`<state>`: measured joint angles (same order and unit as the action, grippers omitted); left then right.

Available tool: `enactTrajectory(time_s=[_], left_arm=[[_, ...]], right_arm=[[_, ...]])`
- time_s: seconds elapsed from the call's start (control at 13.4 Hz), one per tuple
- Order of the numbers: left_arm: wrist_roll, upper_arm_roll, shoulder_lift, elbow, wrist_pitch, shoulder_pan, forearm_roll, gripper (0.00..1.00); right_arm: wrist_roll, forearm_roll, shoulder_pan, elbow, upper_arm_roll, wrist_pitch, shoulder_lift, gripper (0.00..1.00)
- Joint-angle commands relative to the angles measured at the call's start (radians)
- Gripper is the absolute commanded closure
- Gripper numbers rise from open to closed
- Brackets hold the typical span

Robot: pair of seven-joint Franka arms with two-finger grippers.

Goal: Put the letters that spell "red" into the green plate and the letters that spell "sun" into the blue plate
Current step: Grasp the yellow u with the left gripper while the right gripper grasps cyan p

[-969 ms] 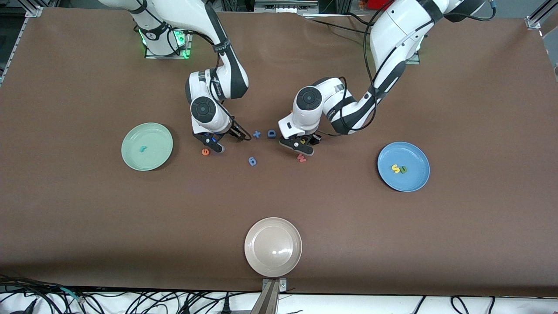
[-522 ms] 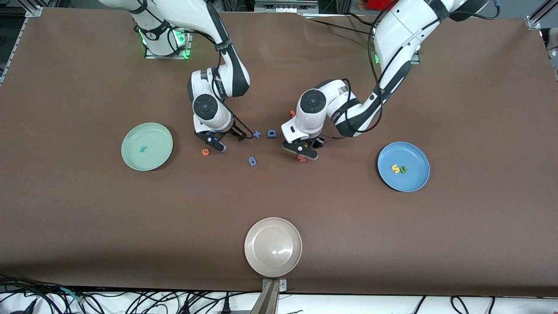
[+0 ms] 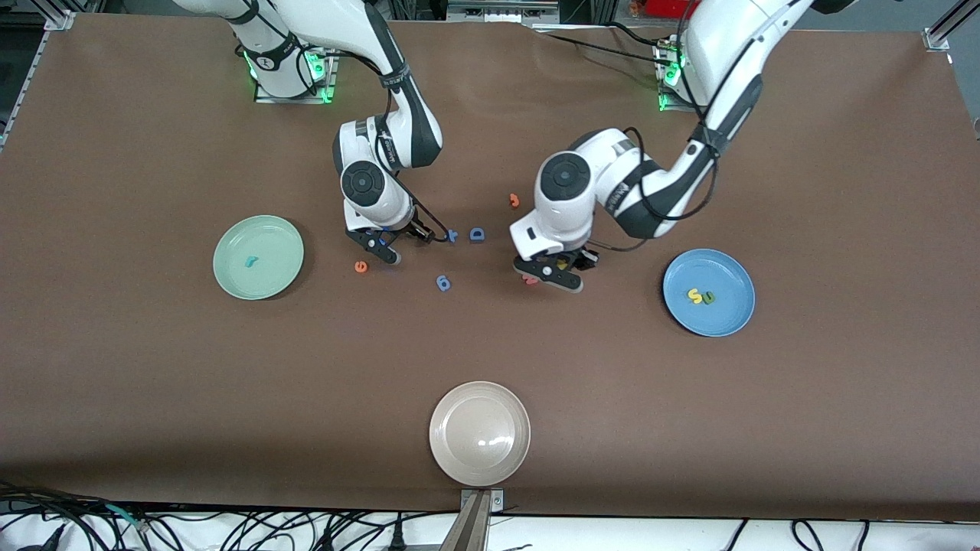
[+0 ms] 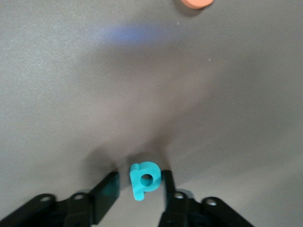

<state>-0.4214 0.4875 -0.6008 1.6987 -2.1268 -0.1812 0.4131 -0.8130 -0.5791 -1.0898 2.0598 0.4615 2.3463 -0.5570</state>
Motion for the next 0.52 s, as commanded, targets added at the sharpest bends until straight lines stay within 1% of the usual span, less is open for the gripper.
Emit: enactTrajectory(time_s=[0.0,0.15,0.22,0.3,0.45], left_arm=[[0.221,0.013,0.018,0.001,0.028,0.121,0.012,0.77],[0.346,0.02,0.03,0.007,0.033,0.195,0.01,0.77],[0.41,0.023,0.032,0.01,0.057,0.231,0.01,0.77],[0.47,0.028,0.033,0.015,0.089,0.271,0.007,0.78],[0.582,0.069,0.038,0.044,0.105,0.386,-0.045,0.79]], right_arm=[[0.011,-0.021,-0.01,0.02,-0.003,0.016,0.0,1.0],[0.014,-0.021,-0.01,0.019,0.002,0.013,0.012,1.0],[0.02,-0.021,-0.01,0.016,0.018,0.002,0.029,1.0],[0.021,-0.019,-0.01,0.01,0.061,-0.033,0.058,1.0],[0.087,-0.012,-0.01,-0.022,0.164,-0.207,0.109,1.0]])
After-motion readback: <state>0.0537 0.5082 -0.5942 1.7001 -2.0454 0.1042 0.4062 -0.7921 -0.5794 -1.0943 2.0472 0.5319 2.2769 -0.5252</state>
